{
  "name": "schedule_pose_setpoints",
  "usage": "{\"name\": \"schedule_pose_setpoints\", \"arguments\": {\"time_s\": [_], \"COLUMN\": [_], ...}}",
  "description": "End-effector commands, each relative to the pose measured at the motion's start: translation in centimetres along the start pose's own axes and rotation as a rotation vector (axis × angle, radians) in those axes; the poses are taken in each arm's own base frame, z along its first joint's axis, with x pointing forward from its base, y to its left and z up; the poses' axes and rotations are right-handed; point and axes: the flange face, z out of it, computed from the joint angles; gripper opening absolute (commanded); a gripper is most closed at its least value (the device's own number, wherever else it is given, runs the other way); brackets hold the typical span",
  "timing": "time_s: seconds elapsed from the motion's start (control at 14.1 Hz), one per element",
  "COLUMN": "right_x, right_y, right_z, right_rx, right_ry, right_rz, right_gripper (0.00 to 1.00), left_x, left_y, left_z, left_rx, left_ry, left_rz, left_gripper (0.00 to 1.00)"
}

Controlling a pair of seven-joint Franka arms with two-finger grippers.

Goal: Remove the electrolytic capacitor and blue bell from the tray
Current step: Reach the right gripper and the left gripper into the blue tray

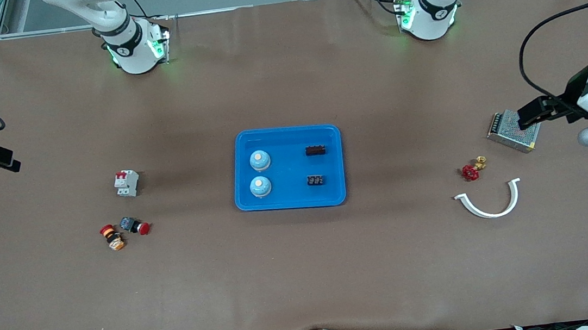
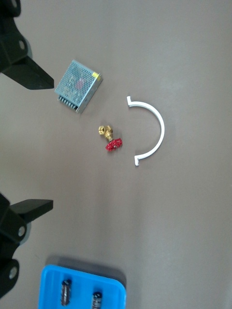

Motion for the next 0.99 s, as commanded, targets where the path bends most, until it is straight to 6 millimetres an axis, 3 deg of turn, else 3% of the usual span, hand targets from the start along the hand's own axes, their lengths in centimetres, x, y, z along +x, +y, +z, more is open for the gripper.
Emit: {"name": "schedule_pose_setpoints", "arguments": {"time_s": [0.0,0.21,0.43,0.78,0.92], "right_x": [0.0,0.4,1.1,1.8,2.0], "right_y": [-1.4,-5.4,-9.0,-16.5,-19.8], "right_z": [0.1,1.4,3.6,8.3,10.9], "right_rx": [0.007,0.003,0.043,0.03,0.047], "right_ry": [-0.013,-0.033,-0.067,-0.119,-0.138], "right_rz": [-0.018,-0.072,-0.049,0.025,0.041], "right_gripper": [1.0,1.0,1.0,1.0,1.0], "left_x": [-0.2,-0.5,-1.0,-1.6,-2.0], "left_y": [2.4,5.3,8.8,12.9,16.3], "left_z": [1.4,4.3,7.6,11.2,13.1], "left_rx": [-0.008,-0.016,-0.028,-0.089,-0.086], "left_ry": [-0.017,-0.026,-0.034,-0.036,-0.04], "left_rz": [-0.073,-0.199,-0.476,-0.831,-0.942], "left_gripper": [1.0,1.0,1.0,1.0,1.0]}}
